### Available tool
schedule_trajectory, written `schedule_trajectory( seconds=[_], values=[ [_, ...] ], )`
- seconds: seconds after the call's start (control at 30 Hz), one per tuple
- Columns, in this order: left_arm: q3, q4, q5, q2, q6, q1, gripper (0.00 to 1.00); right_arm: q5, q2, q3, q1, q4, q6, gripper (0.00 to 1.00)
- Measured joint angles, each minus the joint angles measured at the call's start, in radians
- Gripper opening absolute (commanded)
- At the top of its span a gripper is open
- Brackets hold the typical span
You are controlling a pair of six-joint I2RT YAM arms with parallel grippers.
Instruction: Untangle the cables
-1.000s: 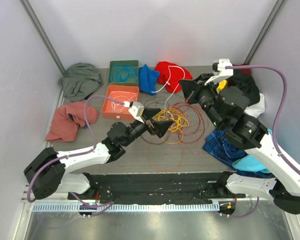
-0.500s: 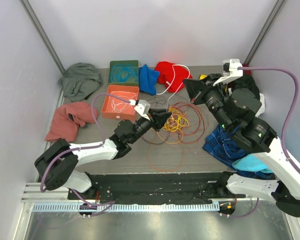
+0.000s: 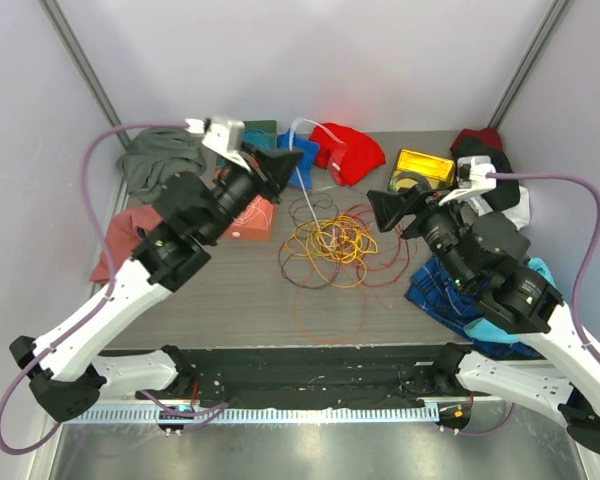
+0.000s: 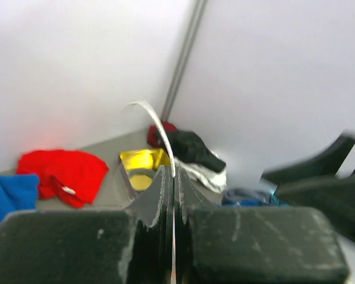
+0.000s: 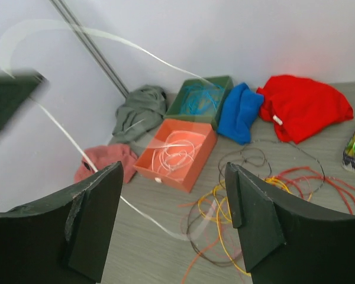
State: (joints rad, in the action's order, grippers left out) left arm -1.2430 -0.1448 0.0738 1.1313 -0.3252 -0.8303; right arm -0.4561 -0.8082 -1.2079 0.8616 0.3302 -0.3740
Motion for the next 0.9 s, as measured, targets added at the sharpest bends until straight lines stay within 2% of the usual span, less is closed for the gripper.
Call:
schedule_trajectory(
  seconds=[0.1,0.27,0.5,0.7,0.9],
  values=[
    [-0.176,0.164,0.027,0.013,0.004,0.025,0.00,0.000,0.002,0.050,0.000,0.001,-0.011,0.80],
    [-0.472,0.439,0.060,0.134,-0.006,0.122,0.00,0.000,0.000,0.126,0.000,0.007,-0.030,0.80],
    [-0.638,0.690,0.076,0.283,-0.043,0.292,0.00,0.001,0.044,0.206,0.000,0.007,-0.055,0.79],
    [-0.784,0.772,0.091,0.359,-0.053,0.372,0.00,0.002,0.067,0.239,0.000,0.006,-0.056,0.79],
    [-0.912,0.787,0.056,0.377,-0.089,0.388,0.00,0.016,0.056,0.312,0.000,-0.047,-0.061,0.81]
  ],
)
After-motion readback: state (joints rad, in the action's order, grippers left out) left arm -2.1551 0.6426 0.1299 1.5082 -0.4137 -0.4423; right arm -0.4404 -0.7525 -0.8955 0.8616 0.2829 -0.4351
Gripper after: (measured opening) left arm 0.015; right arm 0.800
